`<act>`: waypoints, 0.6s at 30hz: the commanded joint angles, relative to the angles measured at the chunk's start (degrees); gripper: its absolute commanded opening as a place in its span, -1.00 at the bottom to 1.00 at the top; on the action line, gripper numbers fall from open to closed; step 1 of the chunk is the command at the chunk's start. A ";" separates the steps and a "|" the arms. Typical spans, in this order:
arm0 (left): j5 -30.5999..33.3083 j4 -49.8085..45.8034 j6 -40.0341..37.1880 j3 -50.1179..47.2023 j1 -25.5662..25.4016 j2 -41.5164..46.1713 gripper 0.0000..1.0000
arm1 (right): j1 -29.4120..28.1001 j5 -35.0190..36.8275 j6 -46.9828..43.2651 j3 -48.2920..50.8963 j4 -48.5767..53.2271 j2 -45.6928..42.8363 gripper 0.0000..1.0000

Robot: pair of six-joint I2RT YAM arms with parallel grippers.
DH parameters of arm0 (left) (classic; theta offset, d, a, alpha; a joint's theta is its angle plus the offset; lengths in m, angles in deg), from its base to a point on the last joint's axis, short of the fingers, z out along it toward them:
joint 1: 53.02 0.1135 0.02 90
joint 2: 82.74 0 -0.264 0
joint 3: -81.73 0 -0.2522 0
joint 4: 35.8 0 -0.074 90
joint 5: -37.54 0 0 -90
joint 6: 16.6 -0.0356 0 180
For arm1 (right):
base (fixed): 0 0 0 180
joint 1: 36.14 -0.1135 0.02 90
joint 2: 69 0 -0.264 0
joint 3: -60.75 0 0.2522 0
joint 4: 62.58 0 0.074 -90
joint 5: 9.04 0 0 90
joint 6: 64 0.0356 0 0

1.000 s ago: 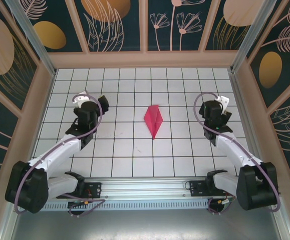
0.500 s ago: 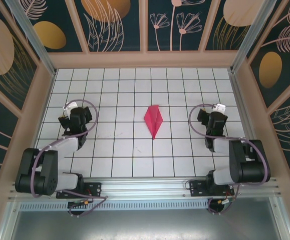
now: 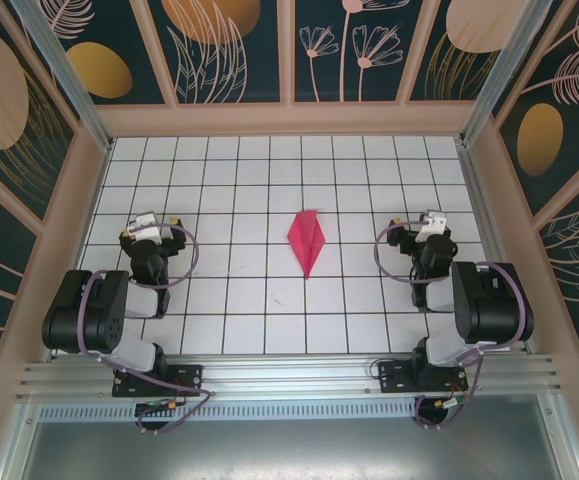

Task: Fold a paper plane with a square sheet of paper (pick it up from the middle)
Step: Reset both arms

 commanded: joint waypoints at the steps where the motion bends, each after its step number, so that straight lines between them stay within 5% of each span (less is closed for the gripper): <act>1: -1.05 7.90 1.15 0.11 0.31 -0.08 0.97 | 0.46 -1.49 0.27 -0.79 -4.57 0.29 0.97; 5: 2.46 11.13 2.09 -1.21 0.31 -0.30 0.97 | 0.50 -1.53 0.22 -0.72 -4.65 0.35 0.97; 18: -6.79 6.90 -0.98 1.00 0.31 -0.38 0.97 | 0.45 -1.49 0.22 -0.77 -4.60 0.34 0.98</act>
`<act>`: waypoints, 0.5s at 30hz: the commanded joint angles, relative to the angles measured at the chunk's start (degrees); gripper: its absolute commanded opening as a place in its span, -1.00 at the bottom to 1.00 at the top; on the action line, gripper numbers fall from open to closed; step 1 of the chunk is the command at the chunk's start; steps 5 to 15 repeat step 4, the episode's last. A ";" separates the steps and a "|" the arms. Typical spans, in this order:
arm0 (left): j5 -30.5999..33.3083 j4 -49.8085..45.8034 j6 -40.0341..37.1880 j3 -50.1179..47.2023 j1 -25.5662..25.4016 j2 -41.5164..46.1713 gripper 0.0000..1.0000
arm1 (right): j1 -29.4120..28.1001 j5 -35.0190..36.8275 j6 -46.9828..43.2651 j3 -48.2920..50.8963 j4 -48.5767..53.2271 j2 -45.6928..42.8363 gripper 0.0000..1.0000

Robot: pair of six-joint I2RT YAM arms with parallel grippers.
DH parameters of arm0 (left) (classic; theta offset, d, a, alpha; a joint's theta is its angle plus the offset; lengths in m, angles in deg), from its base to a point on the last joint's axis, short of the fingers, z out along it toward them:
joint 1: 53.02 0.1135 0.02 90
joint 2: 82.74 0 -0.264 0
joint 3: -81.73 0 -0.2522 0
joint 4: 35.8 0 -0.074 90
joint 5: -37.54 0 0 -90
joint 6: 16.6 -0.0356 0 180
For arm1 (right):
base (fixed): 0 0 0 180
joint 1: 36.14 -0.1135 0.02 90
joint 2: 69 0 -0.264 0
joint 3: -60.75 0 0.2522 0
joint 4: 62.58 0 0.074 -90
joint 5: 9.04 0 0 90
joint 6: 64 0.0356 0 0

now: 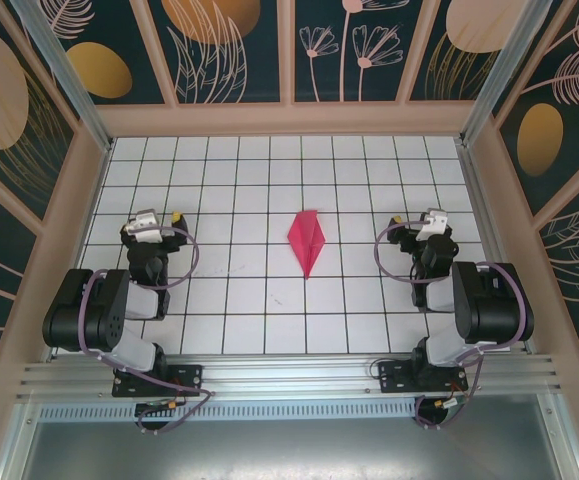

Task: Fold a paper plane with a square sheet of paper (pick it up from the middle)
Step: Reset both arms

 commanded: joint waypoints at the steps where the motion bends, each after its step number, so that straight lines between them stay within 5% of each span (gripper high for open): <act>1: -2.46 0.07 -0.96 1.11 0.33 -0.05 0.97 | 0.41 -1.32 0.21 -0.74 -3.15 0.35 0.97; 15: -2.17 1.26 -1.06 0.39 0.33 0.06 0.97 | 0.41 -1.31 0.23 -0.70 -3.14 0.39 0.97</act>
